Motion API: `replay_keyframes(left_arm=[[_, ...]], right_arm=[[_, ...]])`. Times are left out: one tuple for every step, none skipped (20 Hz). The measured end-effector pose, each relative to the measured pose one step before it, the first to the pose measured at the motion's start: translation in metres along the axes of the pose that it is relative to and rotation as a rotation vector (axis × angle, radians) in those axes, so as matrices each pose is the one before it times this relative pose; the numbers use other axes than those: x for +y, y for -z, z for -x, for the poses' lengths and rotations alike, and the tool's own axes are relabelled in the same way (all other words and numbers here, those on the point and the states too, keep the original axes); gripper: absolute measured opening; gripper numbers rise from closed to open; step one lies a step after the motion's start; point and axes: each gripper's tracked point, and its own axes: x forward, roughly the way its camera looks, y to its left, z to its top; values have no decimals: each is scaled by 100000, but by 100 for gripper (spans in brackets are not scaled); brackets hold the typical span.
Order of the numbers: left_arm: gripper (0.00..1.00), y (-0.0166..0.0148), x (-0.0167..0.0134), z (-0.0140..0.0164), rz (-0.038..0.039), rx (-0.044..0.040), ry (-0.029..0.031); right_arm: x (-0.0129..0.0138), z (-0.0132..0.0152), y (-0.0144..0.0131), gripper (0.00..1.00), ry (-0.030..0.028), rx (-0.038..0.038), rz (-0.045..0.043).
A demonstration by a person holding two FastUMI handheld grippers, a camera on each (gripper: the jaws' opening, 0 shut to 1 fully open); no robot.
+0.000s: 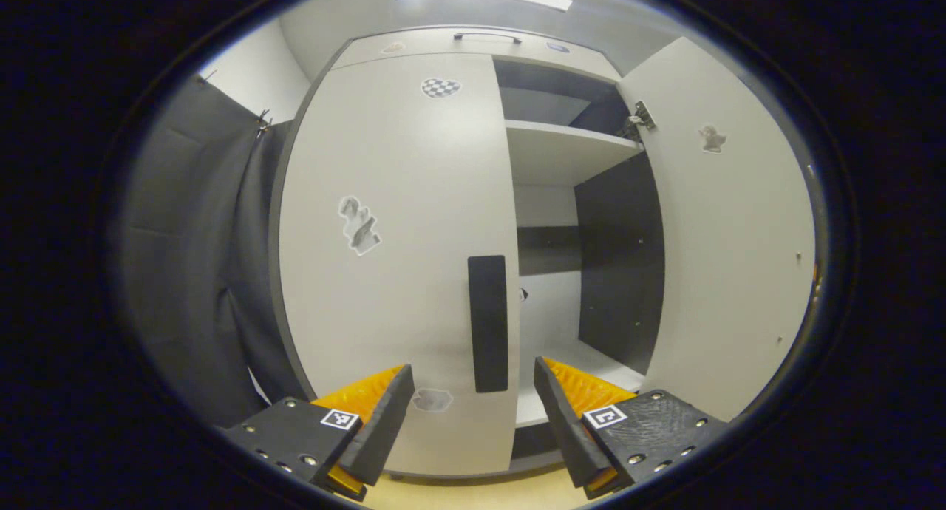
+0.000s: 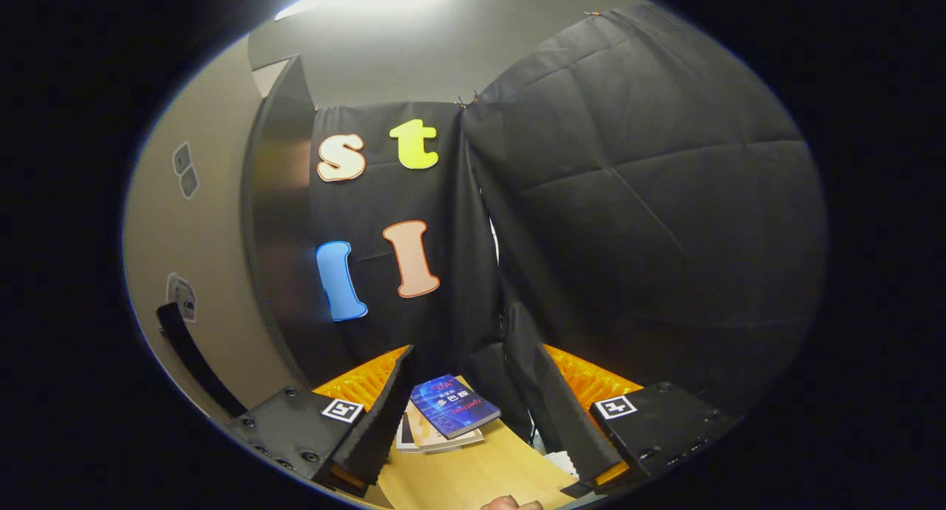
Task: Open the right door of the double-door shoe cabinet with the right hand, and open the left door with the left hand.
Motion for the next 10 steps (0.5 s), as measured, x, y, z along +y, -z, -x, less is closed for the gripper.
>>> replay_keyframes(left_arm=[[93,-228,28,-607,-526,-535,-412],[94,-70,-159,-633,-277,-124,-89],[94,-97,-198,-554,-138,67,620],[93,-107,-304,-492,91,434,845],[93,-56,-72,-438,-180,149,-108],[93,-133,107,-603,-332,-158,-930],[91,4,-24,-536,86,118,-534],[91,-43,-180,-304,492,5,-183],[93,-125,-145,-286,159,-513,-235],[89,-46,538,-463,-550,-741,-3115]], right_arm=[[128,-716,54,98,-915,274,-433],[-85,-506,153,98,-432,167,166],[-226,-480,132,98,84,120,703],[-385,-414,359,98,410,351,845],[-381,-472,315,98,425,712,526],[-287,-415,584,98,455,1192,-133],[-39,-417,445,98,-197,1676,-1093],[-81,-432,418,98,-1123,1417,-1697],[-34,-424,52,98,-1323,634,-1284],[-402,-393,-9,98,-457,569,-631]])
